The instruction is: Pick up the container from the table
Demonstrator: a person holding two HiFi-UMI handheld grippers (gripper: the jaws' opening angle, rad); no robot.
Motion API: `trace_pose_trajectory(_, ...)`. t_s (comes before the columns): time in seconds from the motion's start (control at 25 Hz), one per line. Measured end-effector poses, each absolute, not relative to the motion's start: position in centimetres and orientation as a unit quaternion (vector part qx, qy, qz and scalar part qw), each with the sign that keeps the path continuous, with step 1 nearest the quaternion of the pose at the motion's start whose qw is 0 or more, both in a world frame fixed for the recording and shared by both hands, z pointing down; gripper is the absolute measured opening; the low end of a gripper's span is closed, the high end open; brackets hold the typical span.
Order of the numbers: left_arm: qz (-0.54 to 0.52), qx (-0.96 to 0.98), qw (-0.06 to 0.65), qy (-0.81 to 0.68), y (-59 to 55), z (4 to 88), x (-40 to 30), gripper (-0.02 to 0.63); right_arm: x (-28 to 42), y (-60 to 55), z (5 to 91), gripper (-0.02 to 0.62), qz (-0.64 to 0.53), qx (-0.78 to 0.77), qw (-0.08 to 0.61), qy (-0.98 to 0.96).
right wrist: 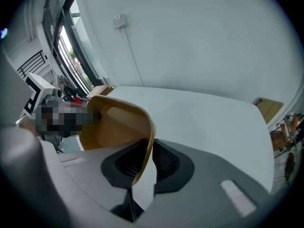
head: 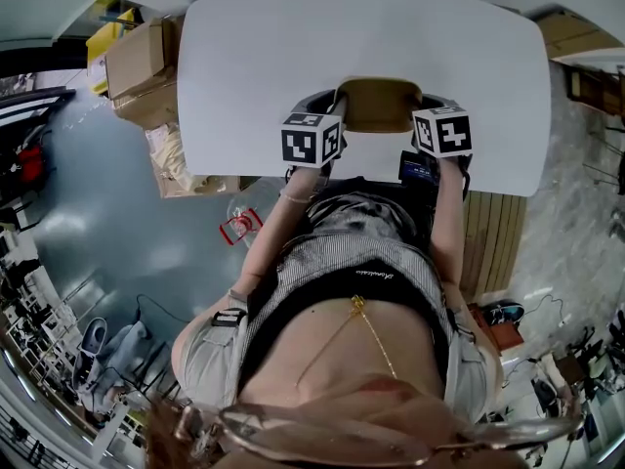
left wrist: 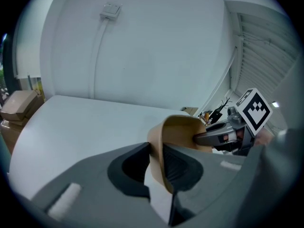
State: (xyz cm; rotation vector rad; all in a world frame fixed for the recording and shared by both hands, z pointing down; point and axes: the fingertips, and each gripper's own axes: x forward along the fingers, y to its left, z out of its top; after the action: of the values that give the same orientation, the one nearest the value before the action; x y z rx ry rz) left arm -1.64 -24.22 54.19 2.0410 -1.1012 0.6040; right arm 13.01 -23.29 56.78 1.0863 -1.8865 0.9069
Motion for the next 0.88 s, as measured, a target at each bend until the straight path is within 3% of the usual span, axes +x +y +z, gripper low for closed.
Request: trace_pose_trajectory(0.88, 0.212, 0.807, 0.335, -0.437, -23.6, 50.7, -1.7, 0.050, 12.8, -22.9, 53.3, 0.069, 0.326, 0.434, 0.366, -0.756)
